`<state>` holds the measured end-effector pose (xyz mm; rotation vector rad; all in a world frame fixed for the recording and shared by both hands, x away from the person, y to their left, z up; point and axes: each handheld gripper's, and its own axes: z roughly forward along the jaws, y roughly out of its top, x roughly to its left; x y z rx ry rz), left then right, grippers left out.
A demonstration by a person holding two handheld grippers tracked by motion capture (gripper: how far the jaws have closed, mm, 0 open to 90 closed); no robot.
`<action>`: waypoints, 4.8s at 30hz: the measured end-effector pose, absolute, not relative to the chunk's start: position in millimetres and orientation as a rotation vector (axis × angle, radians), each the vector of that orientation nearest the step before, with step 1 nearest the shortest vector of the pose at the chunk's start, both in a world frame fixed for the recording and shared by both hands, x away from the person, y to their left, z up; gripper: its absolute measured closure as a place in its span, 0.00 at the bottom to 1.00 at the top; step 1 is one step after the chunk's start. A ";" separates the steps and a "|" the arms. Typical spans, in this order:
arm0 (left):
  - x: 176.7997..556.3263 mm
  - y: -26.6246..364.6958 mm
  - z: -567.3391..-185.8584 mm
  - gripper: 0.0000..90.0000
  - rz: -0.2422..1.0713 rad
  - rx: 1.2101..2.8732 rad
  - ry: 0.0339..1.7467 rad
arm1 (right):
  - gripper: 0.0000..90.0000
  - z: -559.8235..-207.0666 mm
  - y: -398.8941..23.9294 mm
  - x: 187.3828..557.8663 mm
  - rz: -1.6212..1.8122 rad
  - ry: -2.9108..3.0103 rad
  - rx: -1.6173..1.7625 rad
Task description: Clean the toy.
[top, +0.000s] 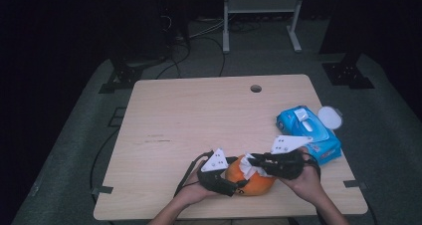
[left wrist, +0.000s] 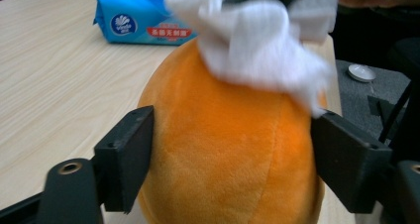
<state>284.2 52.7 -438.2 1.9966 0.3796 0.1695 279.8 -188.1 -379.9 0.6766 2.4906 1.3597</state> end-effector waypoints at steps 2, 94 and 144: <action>287.3 57.0 -440.8 0.26 0.145 1.997 0.392 | 0.90 -382.4 -198.0 284.0 1.356 2.479 0.724; 300.7 72.0 -438.9 0.15 0.168 1.968 0.445 | 0.89 -400.9 -217.9 299.5 1.410 2.451 0.884; 284.0 51.9 -428.3 0.23 0.104 1.934 0.421 | 0.89 -375.9 -179.0 272.5 1.398 2.470 0.644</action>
